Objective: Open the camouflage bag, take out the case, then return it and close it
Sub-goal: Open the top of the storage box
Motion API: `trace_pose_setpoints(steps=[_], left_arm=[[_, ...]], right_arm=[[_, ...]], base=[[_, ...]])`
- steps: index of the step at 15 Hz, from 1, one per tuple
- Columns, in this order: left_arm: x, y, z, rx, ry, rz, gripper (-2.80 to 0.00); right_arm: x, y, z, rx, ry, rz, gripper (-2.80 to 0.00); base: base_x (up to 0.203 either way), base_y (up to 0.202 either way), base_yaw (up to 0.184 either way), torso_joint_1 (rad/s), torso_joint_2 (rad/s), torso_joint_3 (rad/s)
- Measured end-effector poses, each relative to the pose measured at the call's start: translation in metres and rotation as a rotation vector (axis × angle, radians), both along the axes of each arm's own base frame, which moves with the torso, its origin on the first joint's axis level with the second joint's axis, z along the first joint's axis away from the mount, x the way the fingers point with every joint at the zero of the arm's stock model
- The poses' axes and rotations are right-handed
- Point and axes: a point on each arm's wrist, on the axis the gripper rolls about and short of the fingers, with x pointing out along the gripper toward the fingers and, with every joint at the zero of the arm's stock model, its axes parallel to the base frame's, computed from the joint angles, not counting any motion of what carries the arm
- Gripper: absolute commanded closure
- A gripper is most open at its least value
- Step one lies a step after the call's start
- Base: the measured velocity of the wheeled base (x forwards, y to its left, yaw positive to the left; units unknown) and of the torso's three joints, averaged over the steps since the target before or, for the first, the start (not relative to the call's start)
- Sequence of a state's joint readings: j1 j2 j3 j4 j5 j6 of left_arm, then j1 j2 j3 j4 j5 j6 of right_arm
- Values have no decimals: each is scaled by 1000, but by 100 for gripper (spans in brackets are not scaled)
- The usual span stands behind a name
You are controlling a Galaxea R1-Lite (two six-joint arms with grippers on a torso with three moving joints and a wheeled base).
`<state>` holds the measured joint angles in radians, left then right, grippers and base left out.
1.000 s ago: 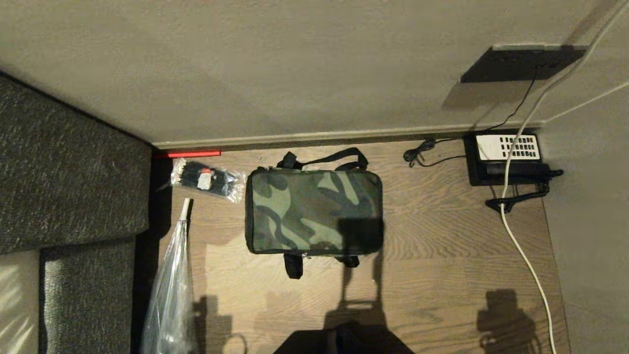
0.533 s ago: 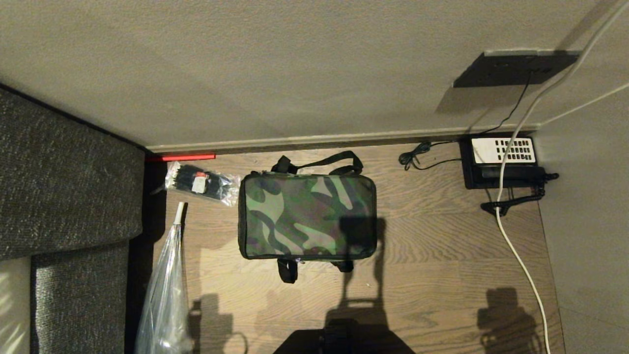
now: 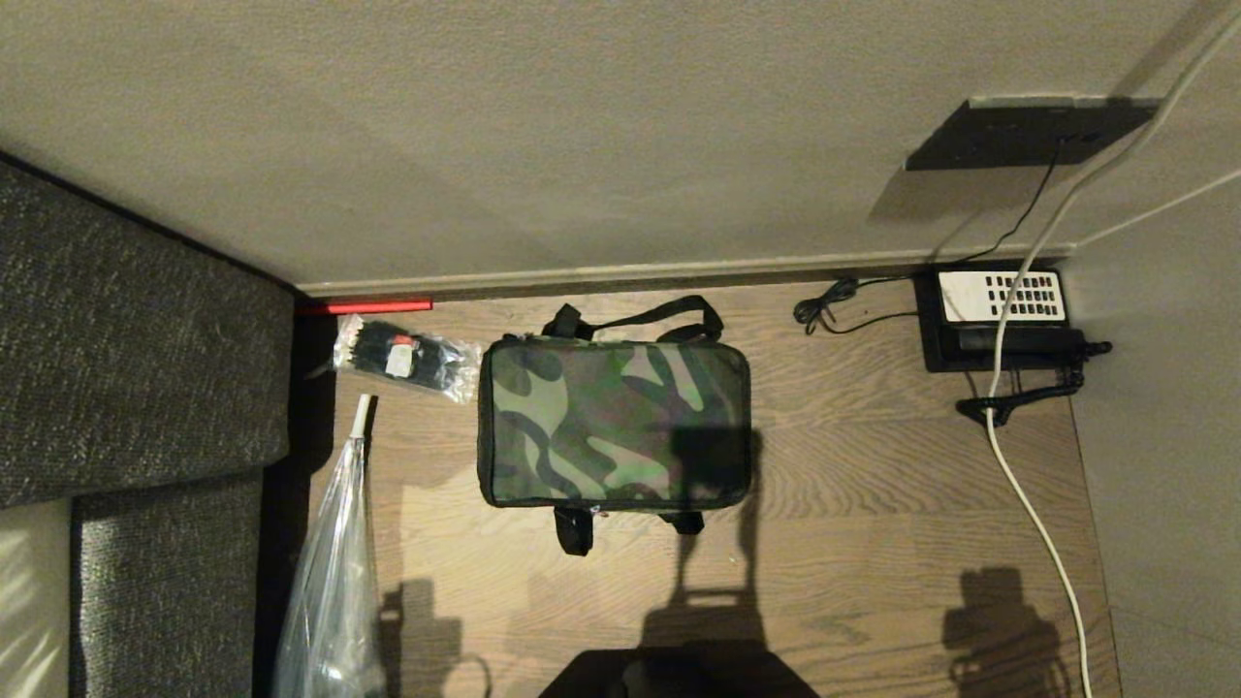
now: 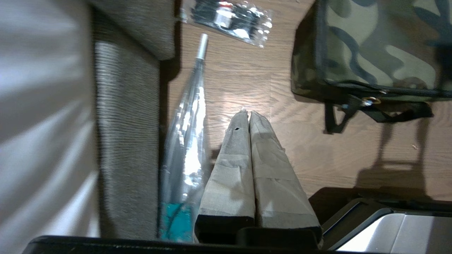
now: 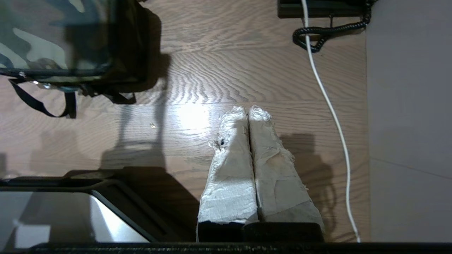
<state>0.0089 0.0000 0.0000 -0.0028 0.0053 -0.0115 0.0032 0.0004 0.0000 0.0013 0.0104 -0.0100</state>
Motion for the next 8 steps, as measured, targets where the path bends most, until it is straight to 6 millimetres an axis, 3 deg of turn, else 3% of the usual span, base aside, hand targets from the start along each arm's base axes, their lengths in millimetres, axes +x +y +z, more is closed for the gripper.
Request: trace_pose_setpoints(steps=[4, 8], left_arm=[[0, 0, 0, 0, 0, -2, 0], [0, 0, 0, 0, 0, -1, 0]], right_arm=[[0, 0, 0, -1, 0, -1, 0], [0, 0, 0, 0, 0, -1, 0]], base=[[0, 153, 2, 3, 4, 4], [0, 0, 0, 0, 0, 0]])
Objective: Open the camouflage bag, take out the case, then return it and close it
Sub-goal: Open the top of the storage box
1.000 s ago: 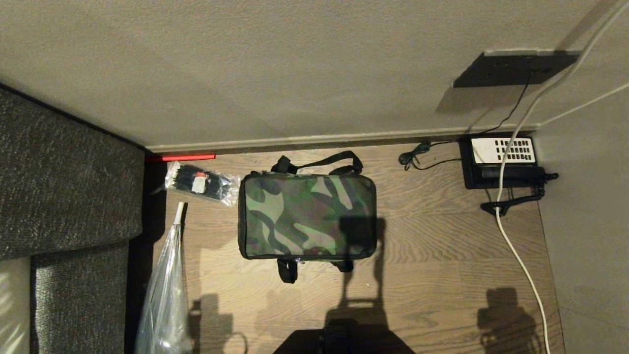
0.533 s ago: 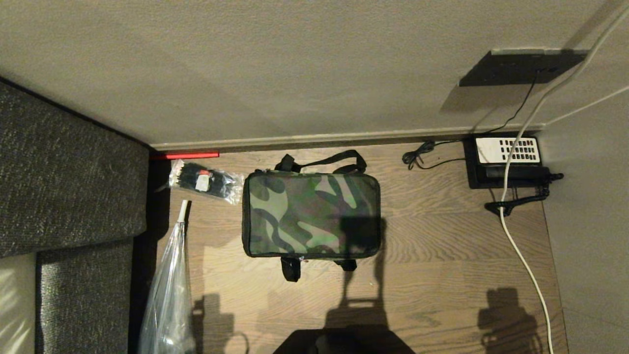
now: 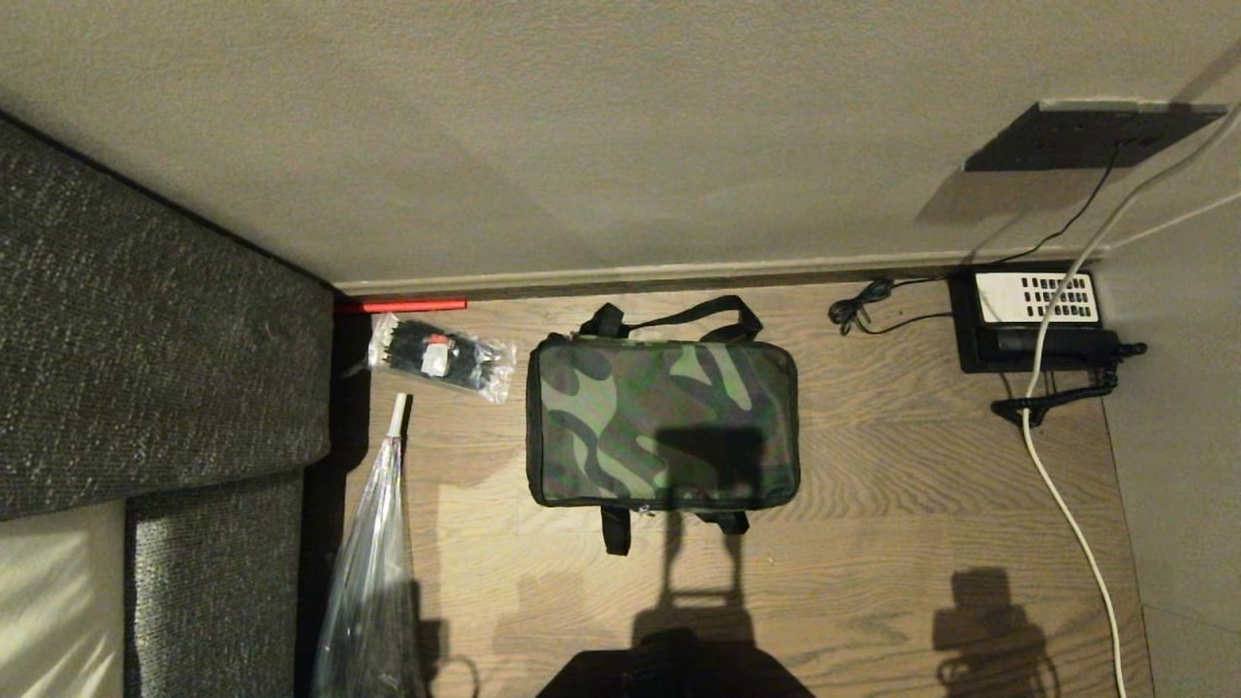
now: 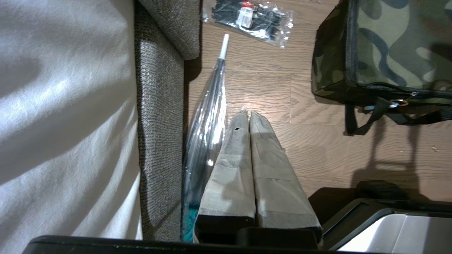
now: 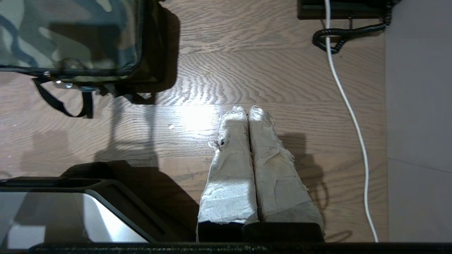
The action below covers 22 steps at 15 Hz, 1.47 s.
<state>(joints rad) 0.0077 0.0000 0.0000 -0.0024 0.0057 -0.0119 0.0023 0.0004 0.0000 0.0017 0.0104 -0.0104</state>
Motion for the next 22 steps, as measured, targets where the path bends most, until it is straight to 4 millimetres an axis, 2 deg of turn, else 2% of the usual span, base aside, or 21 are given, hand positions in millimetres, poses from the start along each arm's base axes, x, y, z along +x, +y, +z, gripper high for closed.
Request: trace_pose_setpoints(steps=[11, 13, 15, 18, 19, 20, 22], left_arm=[[0, 0, 0, 1, 0, 0, 0], [0, 0, 0, 1, 0, -1, 0], [0, 0, 0, 2, 0, -1, 0], [0, 0, 0, 1, 0, -1, 0], [0, 0, 0, 1, 0, -1, 0], [0, 0, 0, 1, -1, 0, 0], [0, 0, 0, 2, 0, -1, 0]], right_arm=[[-1, 0, 0, -15, 17, -1, 0], [-4, 0, 6, -15, 24, 12, 0], [-20, 1, 39, 3, -37, 32, 0], [-67, 2, 105, 63, -139, 81, 0], [-74, 2, 122, 97, -130, 89, 0], [-72, 1, 140, 140, -88, 110, 0], [-46, -4, 170, 209, 53, 163, 0]], base=[[0, 0, 0, 0, 0, 0], [0, 0, 0, 0, 0, 0], [0, 0, 0, 0, 0, 0], [0, 0, 0, 0, 0, 0], [0, 0, 0, 0, 0, 0], [0, 0, 0, 0, 0, 0], [0, 0, 0, 0, 0, 0]])
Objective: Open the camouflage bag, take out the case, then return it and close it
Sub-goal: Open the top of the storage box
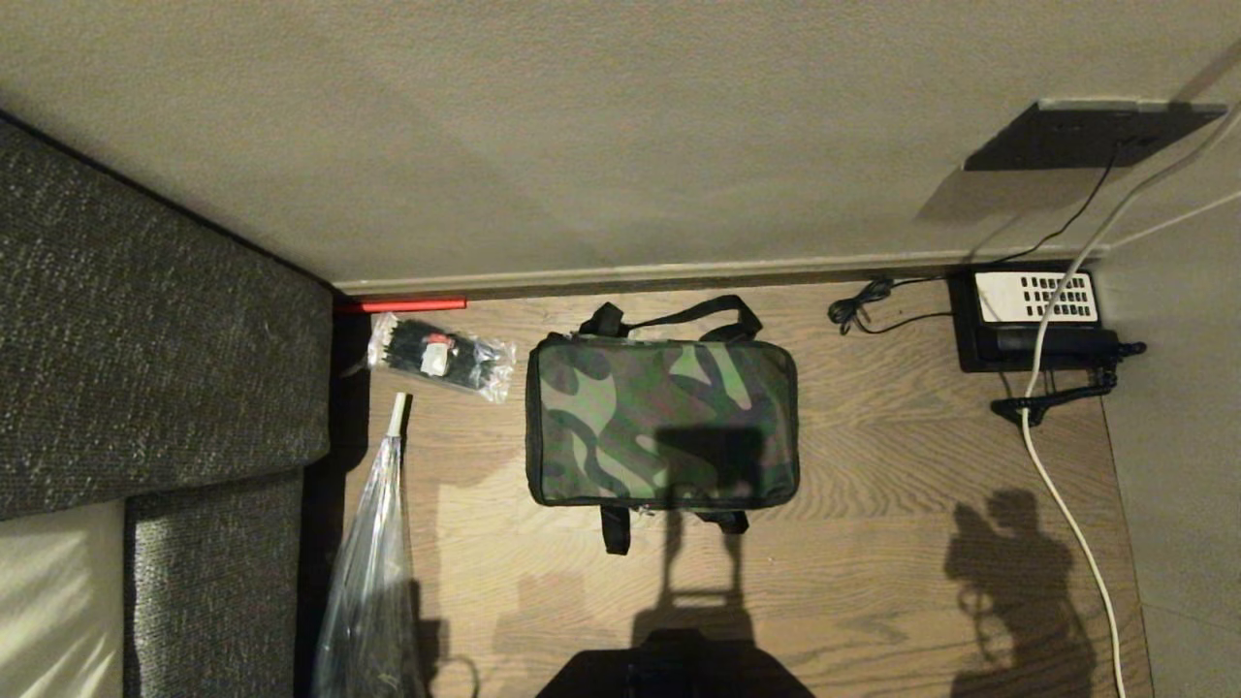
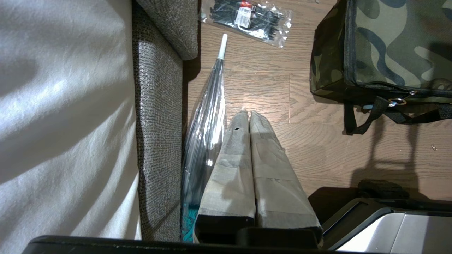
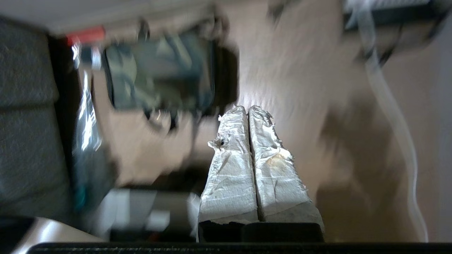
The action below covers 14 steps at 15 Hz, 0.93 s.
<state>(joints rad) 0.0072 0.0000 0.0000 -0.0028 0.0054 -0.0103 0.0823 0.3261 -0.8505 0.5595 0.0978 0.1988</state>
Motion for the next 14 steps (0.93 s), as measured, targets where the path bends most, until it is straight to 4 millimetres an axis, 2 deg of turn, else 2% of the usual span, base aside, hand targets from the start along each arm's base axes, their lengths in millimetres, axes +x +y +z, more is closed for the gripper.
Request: trace_pose_setpoints(steps=[2, 4, 7, 10, 12, 14], left_arm=[[0, 0, 0, 0, 0, 0, 0], [0, 0, 0, 0, 0, 0, 0], [0, 0, 0, 0, 0, 0, 0], [0, 0, 0, 0, 0, 0, 0], [0, 0, 0, 0, 0, 0, 0], [0, 0, 0, 0, 0, 0, 0]], right_arm=[[37, -1, 13, 18, 189, 41, 0], [78, 6, 7, 1, 381, 51, 0], [136, 24, -14, -51, 558, 111, 0], [189, 53, -36, -110, 710, 225, 0], [222, 78, -53, -136, 736, 294, 0], [243, 104, -79, -166, 712, 361, 0]], base=[[0, 0, 0, 0, 0, 0], [0, 0, 0, 0, 0, 0], [0, 0, 0, 0, 0, 0], [0, 0, 0, 0, 0, 0], [0, 0, 0, 0, 0, 0], [0, 0, 0, 0, 0, 0]])
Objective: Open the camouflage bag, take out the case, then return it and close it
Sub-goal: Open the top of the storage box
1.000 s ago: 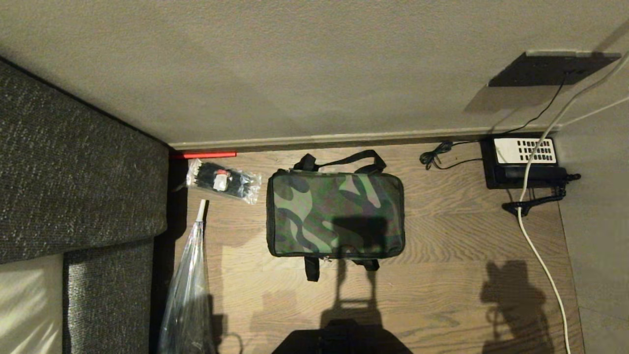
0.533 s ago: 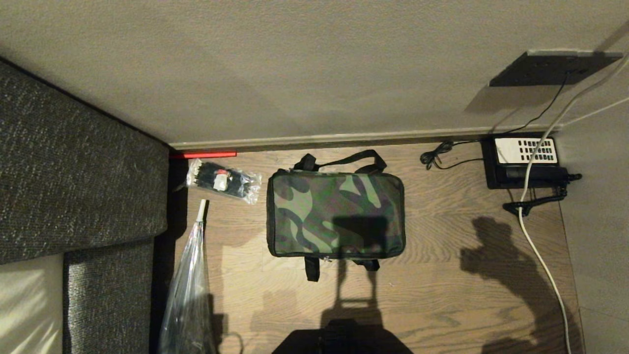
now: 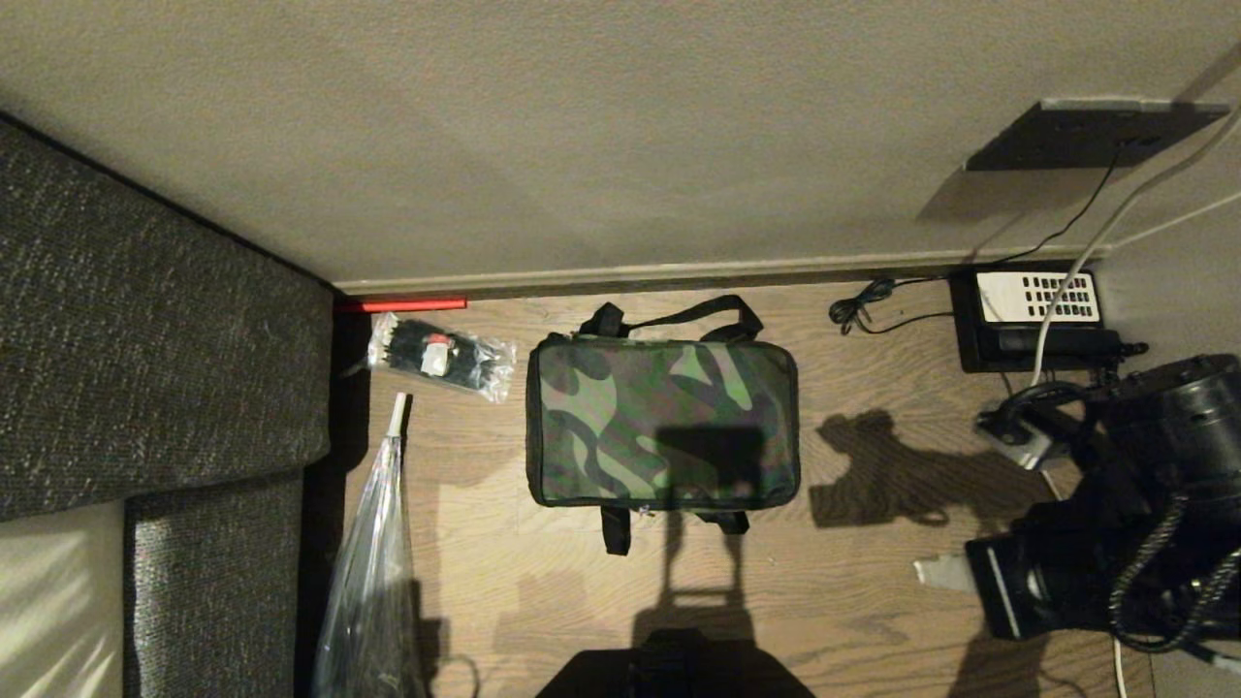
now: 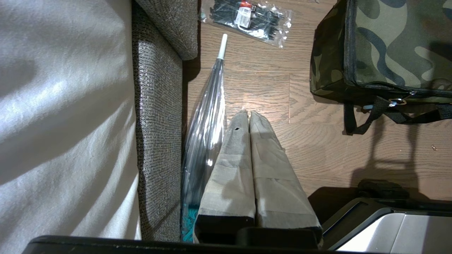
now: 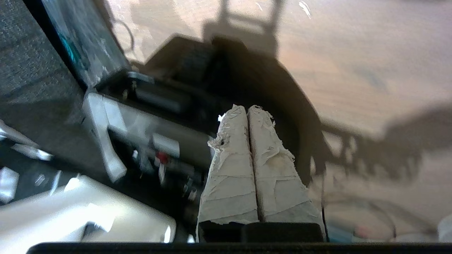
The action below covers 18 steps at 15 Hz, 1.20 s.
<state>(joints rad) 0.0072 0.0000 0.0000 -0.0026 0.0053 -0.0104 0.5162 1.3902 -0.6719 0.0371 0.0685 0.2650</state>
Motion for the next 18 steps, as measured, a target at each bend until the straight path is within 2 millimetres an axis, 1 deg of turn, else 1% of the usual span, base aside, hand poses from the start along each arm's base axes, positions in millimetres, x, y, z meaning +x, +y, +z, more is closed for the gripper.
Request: trace_pose_setpoints(steps=[1, 3, 7, 9, 11, 12, 15, 18], left_arm=[[0, 0, 0, 0, 0, 0, 0], [0, 0, 0, 0, 0, 0, 0], [0, 0, 0, 0, 0, 0, 0], [0, 0, 0, 0, 0, 0, 0], [0, 0, 0, 0, 0, 0, 0], [0, 0, 0, 0, 0, 0, 0], [0, 0, 0, 0, 0, 0, 0], [0, 0, 0, 0, 0, 0, 0]], right_arm=[[6, 13, -12, -6, -24, 25, 0], [9, 39, -30, -38, -66, 64, 0], [9, 93, -56, -57, -113, 177, 0], [16, 119, -69, -46, -130, 216, 0], [28, 144, -79, -27, -160, 241, 0], [34, 155, -83, -21, -184, 251, -280], [51, 182, -100, -33, -239, 276, -280], [62, 198, -116, -36, -289, 302, -280]], base=[[0, 0, 0, 0, 0, 0], [0, 0, 0, 0, 0, 0], [0, 0, 0, 0, 0, 0], [0, 0, 0, 0, 0, 0], [0, 0, 0, 0, 0, 0], [0, 0, 0, 0, 0, 0], [0, 0, 0, 0, 0, 0], [0, 0, 0, 0, 0, 0]])
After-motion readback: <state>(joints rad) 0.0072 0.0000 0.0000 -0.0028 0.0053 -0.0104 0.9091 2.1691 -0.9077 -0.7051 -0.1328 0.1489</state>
